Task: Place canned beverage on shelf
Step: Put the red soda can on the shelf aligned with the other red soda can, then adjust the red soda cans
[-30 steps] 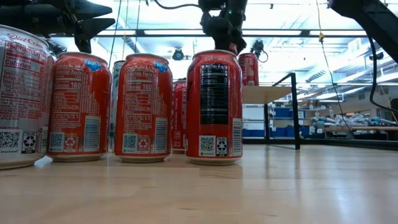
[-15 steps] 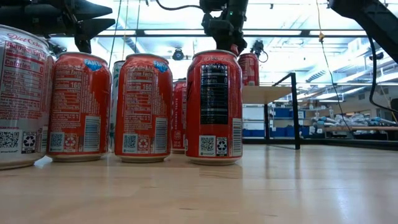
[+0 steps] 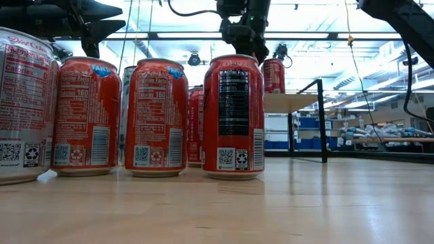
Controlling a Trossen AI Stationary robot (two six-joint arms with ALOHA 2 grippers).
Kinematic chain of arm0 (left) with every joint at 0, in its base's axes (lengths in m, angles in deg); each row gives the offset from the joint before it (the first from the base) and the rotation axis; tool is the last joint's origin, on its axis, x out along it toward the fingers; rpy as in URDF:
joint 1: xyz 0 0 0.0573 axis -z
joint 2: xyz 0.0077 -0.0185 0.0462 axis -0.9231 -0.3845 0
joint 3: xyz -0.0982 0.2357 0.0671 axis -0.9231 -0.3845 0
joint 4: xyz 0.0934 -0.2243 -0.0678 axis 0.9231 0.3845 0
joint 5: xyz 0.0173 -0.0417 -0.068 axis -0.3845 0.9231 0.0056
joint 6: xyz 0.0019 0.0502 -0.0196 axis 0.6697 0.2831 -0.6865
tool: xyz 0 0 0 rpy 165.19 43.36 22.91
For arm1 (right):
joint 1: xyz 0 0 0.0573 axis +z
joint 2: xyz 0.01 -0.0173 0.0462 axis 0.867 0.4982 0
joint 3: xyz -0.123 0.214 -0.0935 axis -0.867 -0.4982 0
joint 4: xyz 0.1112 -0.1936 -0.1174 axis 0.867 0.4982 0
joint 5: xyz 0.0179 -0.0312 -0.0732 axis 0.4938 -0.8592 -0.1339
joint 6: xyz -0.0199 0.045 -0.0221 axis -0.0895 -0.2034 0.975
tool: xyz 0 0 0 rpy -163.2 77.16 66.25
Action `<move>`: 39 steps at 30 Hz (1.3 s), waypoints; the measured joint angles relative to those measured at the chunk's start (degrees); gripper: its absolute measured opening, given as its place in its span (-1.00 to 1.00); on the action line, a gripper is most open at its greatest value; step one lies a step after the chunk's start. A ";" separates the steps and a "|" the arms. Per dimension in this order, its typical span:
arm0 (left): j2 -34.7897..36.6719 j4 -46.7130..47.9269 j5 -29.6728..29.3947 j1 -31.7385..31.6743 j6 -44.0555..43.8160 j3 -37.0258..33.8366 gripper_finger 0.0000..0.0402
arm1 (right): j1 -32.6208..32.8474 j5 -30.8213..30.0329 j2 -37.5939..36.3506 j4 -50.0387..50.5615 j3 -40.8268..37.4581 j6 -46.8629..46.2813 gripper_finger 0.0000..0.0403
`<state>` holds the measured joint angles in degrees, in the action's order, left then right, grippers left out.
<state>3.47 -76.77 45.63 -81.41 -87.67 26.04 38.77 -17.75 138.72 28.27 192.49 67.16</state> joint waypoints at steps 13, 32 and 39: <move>0.00 0.04 0.01 0.00 0.01 0.00 -0.23 | 0.59 -3.28 0.00 -1.48 -0.09 0.85 0.75; 0.02 0.15 0.04 0.02 -0.20 0.00 -0.23 | 0.77 -1.51 -0.77 -2.16 1.18 1.03 0.96; 0.02 0.17 0.04 0.02 -0.22 0.00 -0.23 | 1.79 -4.26 -3.78 -3.33 1.23 1.03 0.95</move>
<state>3.50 -76.60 45.67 -81.39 -87.89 26.04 40.56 -22.01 134.94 24.95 193.72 68.19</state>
